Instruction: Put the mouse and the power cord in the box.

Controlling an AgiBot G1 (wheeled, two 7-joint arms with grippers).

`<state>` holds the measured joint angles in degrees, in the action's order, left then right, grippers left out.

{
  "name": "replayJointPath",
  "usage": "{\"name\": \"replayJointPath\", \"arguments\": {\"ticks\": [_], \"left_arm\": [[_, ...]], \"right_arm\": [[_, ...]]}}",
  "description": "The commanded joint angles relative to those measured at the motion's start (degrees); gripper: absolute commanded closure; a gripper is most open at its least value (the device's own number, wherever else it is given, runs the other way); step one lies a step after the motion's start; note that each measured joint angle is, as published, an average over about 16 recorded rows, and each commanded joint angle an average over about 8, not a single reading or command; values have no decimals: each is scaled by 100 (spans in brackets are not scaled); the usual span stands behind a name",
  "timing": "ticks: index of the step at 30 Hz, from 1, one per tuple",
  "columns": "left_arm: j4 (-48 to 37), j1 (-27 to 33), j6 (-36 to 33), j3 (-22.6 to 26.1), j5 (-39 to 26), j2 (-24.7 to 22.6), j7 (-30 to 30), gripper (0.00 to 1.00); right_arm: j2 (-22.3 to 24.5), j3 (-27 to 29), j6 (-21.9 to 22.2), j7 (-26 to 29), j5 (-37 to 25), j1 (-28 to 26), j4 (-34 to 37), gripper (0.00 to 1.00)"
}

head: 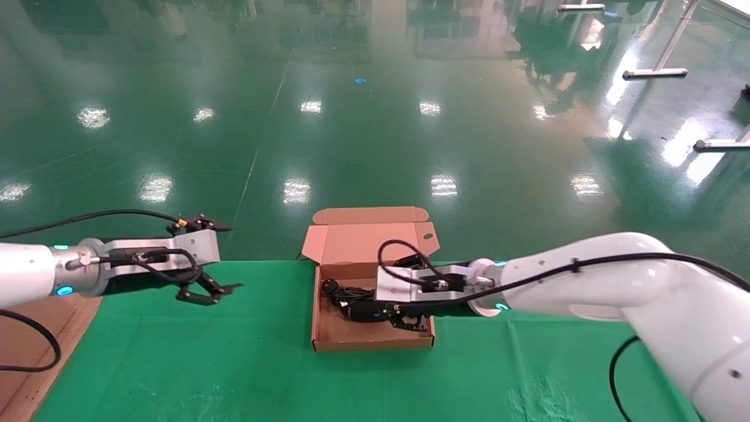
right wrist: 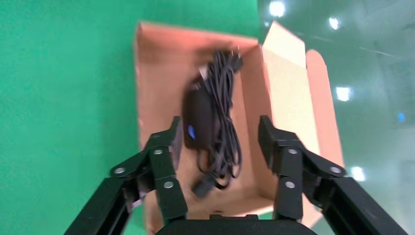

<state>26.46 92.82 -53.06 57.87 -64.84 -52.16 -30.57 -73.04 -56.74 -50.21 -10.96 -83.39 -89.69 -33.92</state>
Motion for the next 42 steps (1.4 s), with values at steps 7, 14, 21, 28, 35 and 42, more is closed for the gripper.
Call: {"name": "replayJointPath", "arguments": {"ticks": [7, 14, 21, 28, 35, 42], "left_arm": [[671, -445, -465, -596, 327, 244, 588, 0], [1279, -848, -885, -1136, 624, 465, 1120, 0], [1887, -1252, -1307, -1676, 920, 686, 1654, 0], [2494, -1655, -1727, -2215, 1216, 907, 2187, 0], [3103, -2058, -2149, -2755, 1513, 1129, 2720, 0], [3710, -2461, -2569, -3295, 1810, 1350, 3253, 0]], "right_arm": [[573, 614, -535, 327, 626, 424, -598, 0], [1081, 1158, -1009, 617, 1181, 800, -1128, 0], [1590, 1703, -1484, 908, 1737, 1176, -1658, 0], [2098, 2247, -1958, 1198, 2292, 1552, -2188, 0], [2607, 2792, -2433, 1489, 2847, 1928, -2719, 0], [3115, 3336, -2907, 1779, 3402, 2304, -3249, 0]]}}
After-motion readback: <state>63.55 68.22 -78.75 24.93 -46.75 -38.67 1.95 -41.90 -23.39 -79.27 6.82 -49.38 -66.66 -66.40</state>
